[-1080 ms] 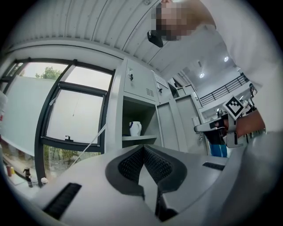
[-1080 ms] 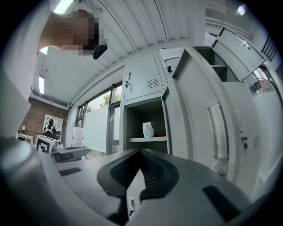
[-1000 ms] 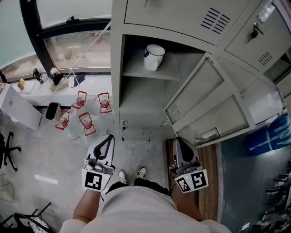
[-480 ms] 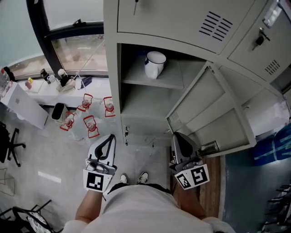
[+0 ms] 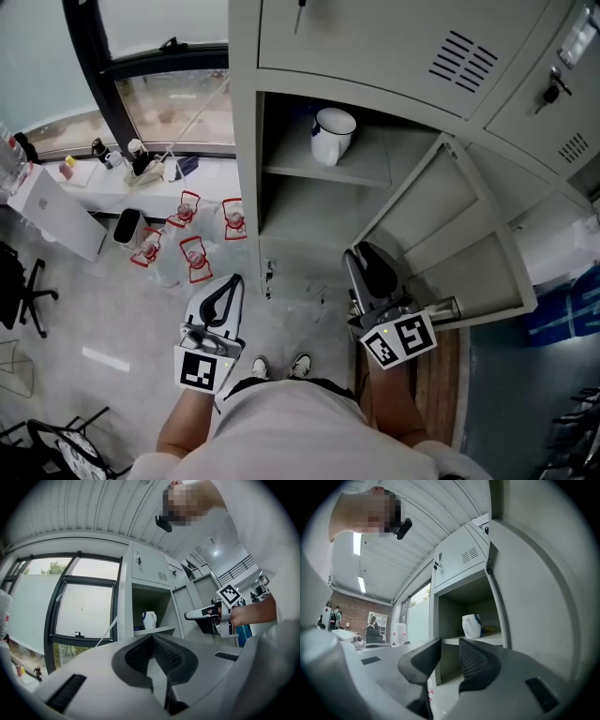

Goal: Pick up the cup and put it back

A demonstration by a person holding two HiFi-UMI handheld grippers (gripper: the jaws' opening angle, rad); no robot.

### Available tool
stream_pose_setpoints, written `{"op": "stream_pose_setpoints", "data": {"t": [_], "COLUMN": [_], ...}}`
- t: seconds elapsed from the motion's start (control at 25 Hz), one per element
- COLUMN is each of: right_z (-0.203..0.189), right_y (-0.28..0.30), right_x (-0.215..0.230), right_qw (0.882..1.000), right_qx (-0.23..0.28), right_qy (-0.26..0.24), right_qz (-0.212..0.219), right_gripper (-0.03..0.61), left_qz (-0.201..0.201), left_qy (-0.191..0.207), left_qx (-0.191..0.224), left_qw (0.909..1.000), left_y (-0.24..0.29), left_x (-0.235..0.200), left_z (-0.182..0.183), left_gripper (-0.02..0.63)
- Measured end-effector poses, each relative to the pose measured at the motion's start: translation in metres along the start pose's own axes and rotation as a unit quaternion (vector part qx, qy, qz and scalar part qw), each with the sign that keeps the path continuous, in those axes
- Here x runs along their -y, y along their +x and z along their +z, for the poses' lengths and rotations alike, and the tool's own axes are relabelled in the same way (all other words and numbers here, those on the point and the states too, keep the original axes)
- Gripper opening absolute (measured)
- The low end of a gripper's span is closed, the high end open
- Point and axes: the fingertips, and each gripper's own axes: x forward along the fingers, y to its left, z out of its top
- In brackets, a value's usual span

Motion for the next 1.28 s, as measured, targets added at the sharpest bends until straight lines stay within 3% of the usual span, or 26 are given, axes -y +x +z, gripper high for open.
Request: {"op": "stream_pose_setpoints", "data": {"t": [0.56,1.28], "right_z": [0.021,0.026], "right_y": [0.084,0.151], "right_x": [0.023,0.044], "right_qw": [1.000,1.000], "right_qx": [0.008,-0.006], "right_qy": [0.003,0.008], "right_qz": [-0.001,0.012], "right_gripper": [0.172,0.172], "left_qz": [0.003,0.036], "left_qy": [-0.002,-0.004], "left_qx": [-0.002,-0.016], "left_qw": [1.0000,0.9992], "left_y": [-0.014,-0.033], "left_x": [-0.002,-0.022], "left_z": [0.001,-0.006], "left_gripper": [0.021,0.021]}}
